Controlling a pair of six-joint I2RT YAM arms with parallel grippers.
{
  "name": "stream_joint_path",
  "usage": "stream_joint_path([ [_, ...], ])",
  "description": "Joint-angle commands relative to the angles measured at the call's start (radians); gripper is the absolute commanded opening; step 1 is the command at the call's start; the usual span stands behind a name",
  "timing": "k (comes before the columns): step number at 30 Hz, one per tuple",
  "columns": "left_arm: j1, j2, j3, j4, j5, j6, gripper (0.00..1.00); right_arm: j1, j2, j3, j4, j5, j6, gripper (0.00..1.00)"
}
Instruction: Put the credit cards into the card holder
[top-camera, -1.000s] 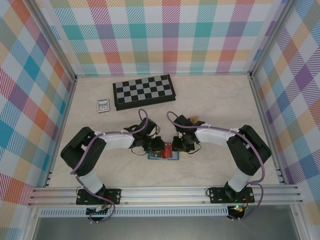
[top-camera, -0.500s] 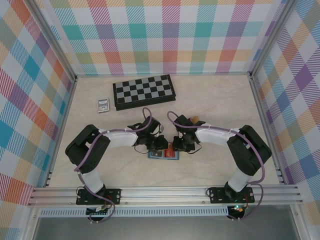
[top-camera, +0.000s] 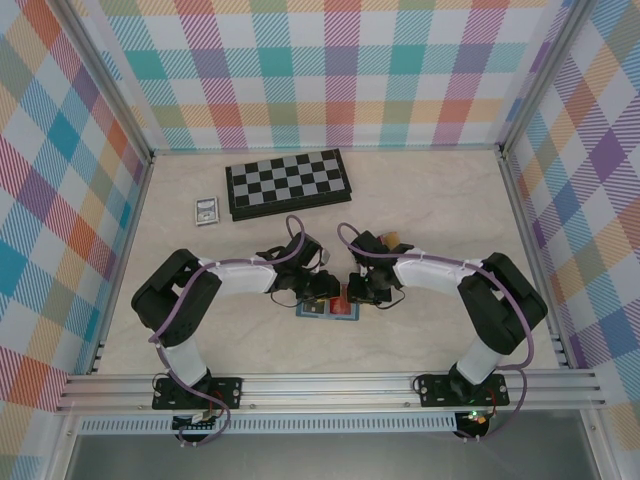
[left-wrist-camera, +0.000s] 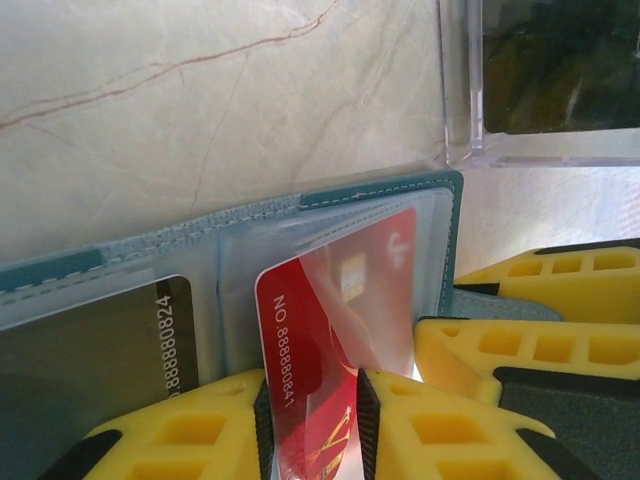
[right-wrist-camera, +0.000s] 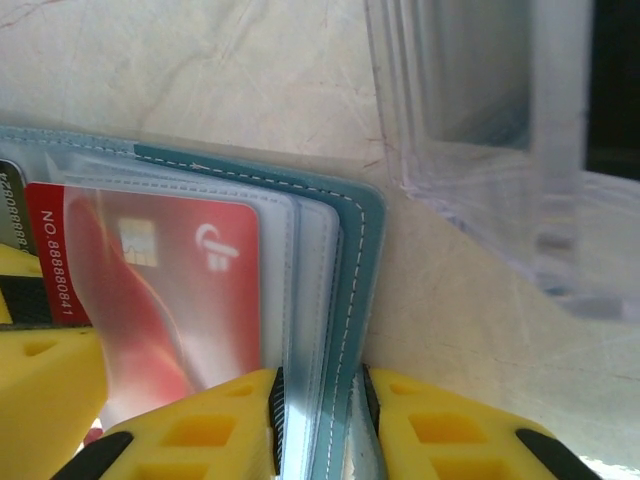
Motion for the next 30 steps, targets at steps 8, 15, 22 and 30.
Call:
stream_joint_path([
  [8, -0.022, 0.021, 0.005, 0.062, 0.041, -0.027, 0.32, 0.0, -0.026, -0.015, -0.005, -0.001, 0.007, 0.27],
  [15, -0.021, -0.083, -0.03, 0.014, -0.081, -0.04, 0.4, 0.0, -0.1, -0.014, -0.044, 0.031, 0.006, 0.35],
  [22, -0.022, -0.118, -0.029, -0.012, -0.089, -0.038, 0.44, 0.0, -0.193, 0.0, -0.13, 0.098, -0.006, 0.45],
  [30, -0.021, -0.195, 0.009, -0.106, -0.182, -0.021, 0.52, -0.09, -0.329, 0.127, -0.306, 0.302, -0.12, 0.51],
])
